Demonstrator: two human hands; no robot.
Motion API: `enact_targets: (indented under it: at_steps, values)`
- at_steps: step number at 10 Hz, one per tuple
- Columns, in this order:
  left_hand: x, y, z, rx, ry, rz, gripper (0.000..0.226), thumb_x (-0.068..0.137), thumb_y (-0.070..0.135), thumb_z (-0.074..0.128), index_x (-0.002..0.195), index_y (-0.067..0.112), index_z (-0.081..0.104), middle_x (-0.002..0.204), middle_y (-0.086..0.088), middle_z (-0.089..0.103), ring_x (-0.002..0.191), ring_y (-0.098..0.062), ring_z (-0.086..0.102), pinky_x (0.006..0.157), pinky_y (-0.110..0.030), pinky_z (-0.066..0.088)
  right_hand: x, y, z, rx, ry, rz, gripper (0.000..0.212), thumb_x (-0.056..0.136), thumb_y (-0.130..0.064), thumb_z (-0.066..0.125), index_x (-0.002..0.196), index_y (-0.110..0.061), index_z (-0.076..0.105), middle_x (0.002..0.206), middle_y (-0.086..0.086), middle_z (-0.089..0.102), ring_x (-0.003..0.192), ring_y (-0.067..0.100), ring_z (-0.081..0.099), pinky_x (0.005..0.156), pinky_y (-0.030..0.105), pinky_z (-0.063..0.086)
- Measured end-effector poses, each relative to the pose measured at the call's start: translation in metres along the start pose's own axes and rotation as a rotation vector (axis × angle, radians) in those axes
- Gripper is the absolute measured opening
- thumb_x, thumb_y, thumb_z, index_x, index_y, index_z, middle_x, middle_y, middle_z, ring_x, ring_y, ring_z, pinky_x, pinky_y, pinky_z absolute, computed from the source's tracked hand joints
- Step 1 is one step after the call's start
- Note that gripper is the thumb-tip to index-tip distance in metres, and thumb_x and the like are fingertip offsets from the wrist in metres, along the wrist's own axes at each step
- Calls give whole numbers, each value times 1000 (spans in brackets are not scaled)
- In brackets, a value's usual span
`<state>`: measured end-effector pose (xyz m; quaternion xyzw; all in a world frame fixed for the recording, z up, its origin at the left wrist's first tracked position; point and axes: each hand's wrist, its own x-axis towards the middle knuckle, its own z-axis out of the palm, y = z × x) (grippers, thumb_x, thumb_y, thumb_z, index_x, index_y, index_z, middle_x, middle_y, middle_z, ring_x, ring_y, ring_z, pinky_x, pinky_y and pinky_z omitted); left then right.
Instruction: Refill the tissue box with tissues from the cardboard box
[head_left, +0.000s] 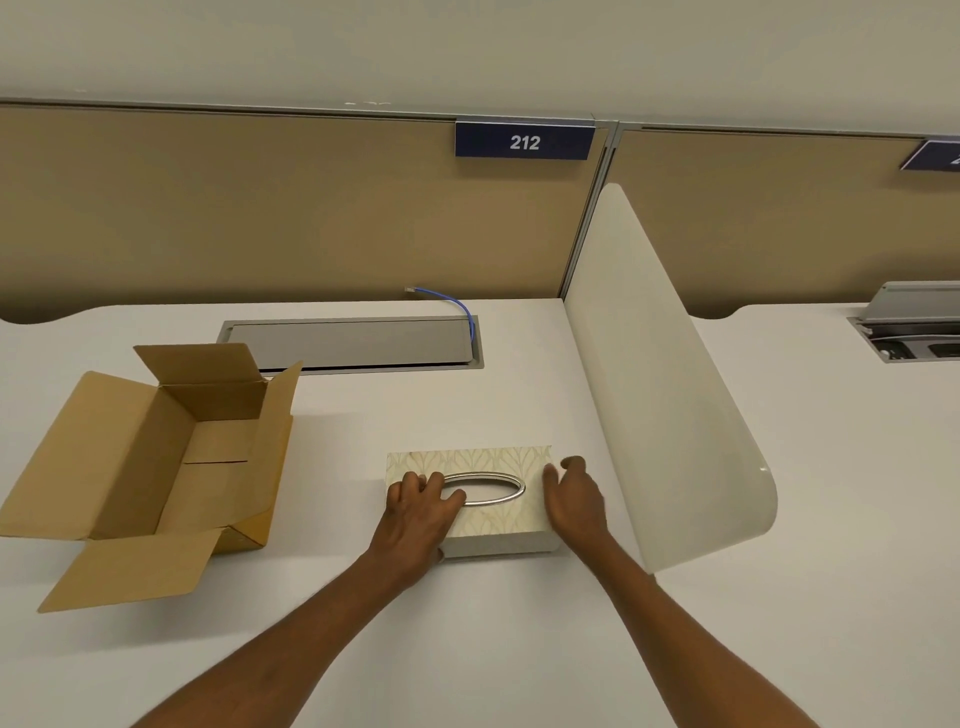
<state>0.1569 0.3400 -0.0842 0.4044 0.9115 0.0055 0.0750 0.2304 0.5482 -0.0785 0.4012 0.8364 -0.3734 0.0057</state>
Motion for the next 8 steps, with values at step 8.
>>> enact_targets:
  at_steps: [8]
  values:
    - [-48, -48, -48, 138, 119, -16, 90, 78, 77, 34, 146, 17, 29, 154, -23, 22, 141, -49, 9, 103, -74, 12, -57, -12, 21, -816, 35, -684, 81, 85, -77, 32, 144, -22, 40, 145, 23, 41, 140, 45, 23, 94, 56, 43]
